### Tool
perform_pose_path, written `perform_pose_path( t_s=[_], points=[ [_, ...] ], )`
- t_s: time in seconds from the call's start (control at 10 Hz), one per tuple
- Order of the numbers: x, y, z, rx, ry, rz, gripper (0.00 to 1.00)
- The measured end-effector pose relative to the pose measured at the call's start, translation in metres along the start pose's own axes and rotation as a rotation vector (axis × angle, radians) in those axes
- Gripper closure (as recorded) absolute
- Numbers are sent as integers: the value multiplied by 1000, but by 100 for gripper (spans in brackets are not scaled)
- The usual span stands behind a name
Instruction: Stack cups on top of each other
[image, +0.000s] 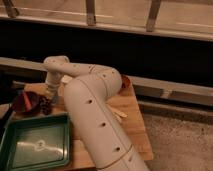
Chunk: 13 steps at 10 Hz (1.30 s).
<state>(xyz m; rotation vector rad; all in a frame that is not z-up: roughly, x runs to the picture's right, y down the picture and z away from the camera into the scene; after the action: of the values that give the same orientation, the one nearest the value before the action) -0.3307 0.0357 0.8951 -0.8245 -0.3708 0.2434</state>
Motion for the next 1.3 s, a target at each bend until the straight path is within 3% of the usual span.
perform_pose_path(
  t_s=[0.2,0.7,1.0,1.3],
  points=[
    [-3,4,-7,10,-9,-8,100],
    [-12,25,-55,57,-59,-31,100],
    [-18,40,-100,111,-73,-48,100],
    [-20,21,-149,187,-123,-28,100]
  ],
)
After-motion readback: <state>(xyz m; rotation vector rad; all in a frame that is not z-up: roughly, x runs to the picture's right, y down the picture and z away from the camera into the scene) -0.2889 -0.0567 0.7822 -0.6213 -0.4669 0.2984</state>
